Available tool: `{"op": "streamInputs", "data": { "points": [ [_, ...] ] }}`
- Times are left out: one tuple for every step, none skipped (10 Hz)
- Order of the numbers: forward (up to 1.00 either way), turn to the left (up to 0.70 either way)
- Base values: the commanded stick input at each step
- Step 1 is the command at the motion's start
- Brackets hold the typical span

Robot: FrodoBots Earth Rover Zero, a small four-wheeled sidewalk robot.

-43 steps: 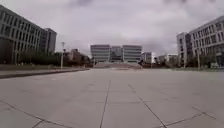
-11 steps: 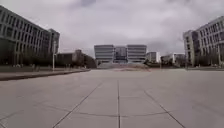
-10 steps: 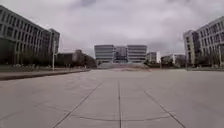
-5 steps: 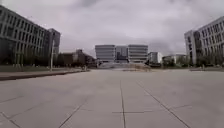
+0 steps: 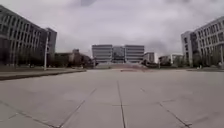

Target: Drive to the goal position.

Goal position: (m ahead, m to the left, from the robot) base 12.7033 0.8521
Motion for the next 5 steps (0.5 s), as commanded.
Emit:
{"op": "streamInputs", "data": {
  "points": [
    [1.00,0.00],
    [1.00,0.00],
    [1.00,0.00],
    [1.00,0.00],
    [1.00,0.00]
  ]
}}
